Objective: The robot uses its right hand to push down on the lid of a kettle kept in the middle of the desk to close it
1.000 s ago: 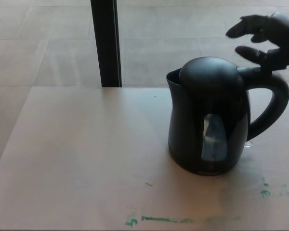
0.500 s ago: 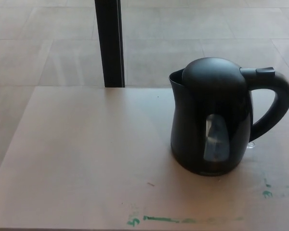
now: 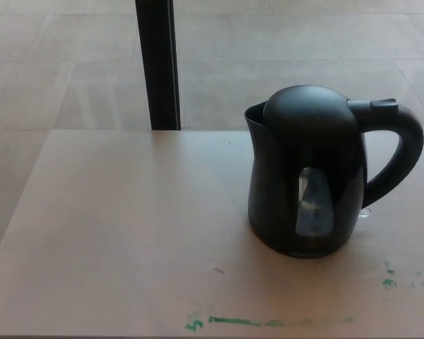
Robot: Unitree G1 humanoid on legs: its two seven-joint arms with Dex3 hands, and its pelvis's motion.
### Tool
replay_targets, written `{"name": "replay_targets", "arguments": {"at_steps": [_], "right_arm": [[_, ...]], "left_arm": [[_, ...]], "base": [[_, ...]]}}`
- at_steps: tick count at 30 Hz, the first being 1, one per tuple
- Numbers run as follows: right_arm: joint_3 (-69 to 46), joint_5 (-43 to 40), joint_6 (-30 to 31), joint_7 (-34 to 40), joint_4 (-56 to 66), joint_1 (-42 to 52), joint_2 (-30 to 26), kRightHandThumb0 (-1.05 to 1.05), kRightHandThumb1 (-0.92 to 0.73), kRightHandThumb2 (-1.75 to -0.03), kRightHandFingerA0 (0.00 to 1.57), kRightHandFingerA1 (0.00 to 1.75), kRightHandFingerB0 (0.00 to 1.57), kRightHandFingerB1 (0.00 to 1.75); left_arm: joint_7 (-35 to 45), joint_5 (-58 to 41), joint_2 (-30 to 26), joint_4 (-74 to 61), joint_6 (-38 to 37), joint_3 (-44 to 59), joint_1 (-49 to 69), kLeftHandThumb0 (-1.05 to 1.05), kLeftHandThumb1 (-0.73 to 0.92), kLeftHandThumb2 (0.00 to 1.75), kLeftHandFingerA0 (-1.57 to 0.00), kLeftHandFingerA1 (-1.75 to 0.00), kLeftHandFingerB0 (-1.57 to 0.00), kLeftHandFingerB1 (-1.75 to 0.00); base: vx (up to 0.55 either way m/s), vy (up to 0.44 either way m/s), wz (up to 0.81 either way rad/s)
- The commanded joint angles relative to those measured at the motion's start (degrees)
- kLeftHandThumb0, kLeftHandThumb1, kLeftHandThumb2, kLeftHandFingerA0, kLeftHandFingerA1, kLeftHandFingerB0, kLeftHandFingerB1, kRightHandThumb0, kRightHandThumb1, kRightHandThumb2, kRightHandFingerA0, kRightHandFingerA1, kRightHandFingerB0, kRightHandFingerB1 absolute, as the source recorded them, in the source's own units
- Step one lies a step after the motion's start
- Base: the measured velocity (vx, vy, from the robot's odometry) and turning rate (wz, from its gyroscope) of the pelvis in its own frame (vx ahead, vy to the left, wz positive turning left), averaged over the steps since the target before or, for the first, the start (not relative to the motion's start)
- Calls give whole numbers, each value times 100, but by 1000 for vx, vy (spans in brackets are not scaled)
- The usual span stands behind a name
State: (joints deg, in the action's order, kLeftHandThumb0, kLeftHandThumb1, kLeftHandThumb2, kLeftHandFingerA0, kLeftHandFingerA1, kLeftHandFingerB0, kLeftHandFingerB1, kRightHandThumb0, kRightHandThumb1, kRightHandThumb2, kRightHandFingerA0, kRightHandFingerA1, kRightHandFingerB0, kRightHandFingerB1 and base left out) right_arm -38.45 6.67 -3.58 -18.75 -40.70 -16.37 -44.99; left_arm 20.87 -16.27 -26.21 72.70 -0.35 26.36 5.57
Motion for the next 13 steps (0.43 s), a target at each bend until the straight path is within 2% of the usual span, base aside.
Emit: {"name": "replay_targets", "arguments": {"at_steps": [1,2,3,4,5,6,7,8,9,10,11,12,13], "right_arm": [[-1409,-1321,-967,358,-1096,1704,581,-84,-81,-64,80,74,67,63],[-1457,-1354,-1046,357,-1168,1769,666,-84,-81,-64,80,74,67,63],[-1393,-1228,-1199,588,-1194,2107,1002,-81,-64,-114,79,80,64,70],[-1359,-1178,-1286,697,-1287,2182,1102,-89,-82,-64,79,77,68,67],[-1375,-1172,-1381,844,-1332,2276,1278,-88,-81,-64,82,80,74,69],[-1503,-1319,-1490,1014,-1407,2374,1653,-84,-77,-63,84,84,75,72],[-1516,-1339,-1524,1029,-1427,2383,1691,-84,-77,-63,84,84,75,72],[-1592,-1461,-1484,958,-1337,2435,1827,-87,-77,-63,80,88,74,75],[-1635,-1533,-1530,903,-1358,2460,1914,-93,-56,-93,78,89,68,78],[-1627,-1521,-1616,952,-1488,2475,1971,-80,-59,-112,79,88,71,79],[-1593,-1464,-1634,1082,-1565,2489,1997,-80,-59,-112,79,88,71,79],[-1639,-1575,-1613,974,-1609,2568,2138,-88,-82,-64,75,92,69,79],[-1639,-1575,-1613,974,-1609,2568,2138,-88,-82,-64,75,92,69,79]], "left_arm": [[-59,-87,-39,11,82,110,0,-86,92,71,-48,-46,-41,-40],[-58,-85,-29,11,76,108,-17,-86,92,71,-48,-46,-41,-40],[-107,-81,-21,13,94,105,-57,-86,74,110,-41,-56,-38,-51],[-131,-84,-18,0,94,108,-59,-86,92,70,-50,-47,-45,-42],[-98,-88,-7,-7,65,109,-58,-85,74,111,-42,-56,-36,-52],[-66,-109,2,11,88,126,-89,-86,74,110,-40,-56,-37,-52],[-64,-111,3,14,91,128,-92,-86,74,110,-40,-56,-37,-52],[-71,-105,8,21,76,128,-96,-94,80,83,-47,-51,-41,-45],[-70,-105,15,33,64,134,-107,-87,73,109,-42,-57,-38,-52],[-104,-88,20,45,61,126,-128,-88,92,68,-51,-46,-45,-41],[-160,-57,18,43,65,105,-141,-88,92,68,-51,-46,-45,-41],[-124,-41,24,-36,15,79,-91,-88,92,68,-51,-46,-43,-41],[-124,-41,24,-36,15,79,-91,-88,92,68,-51,-46,-43,-41]], "base": [[0,0,0],[0,0,0],[0,0,0],[0,0,0],[0,0,0],[0,0,0],[0,0,0],[0,0,0],[0,0,0],[0,0,0],[0,0,0],[0,0,0],[0,0,0]]}}
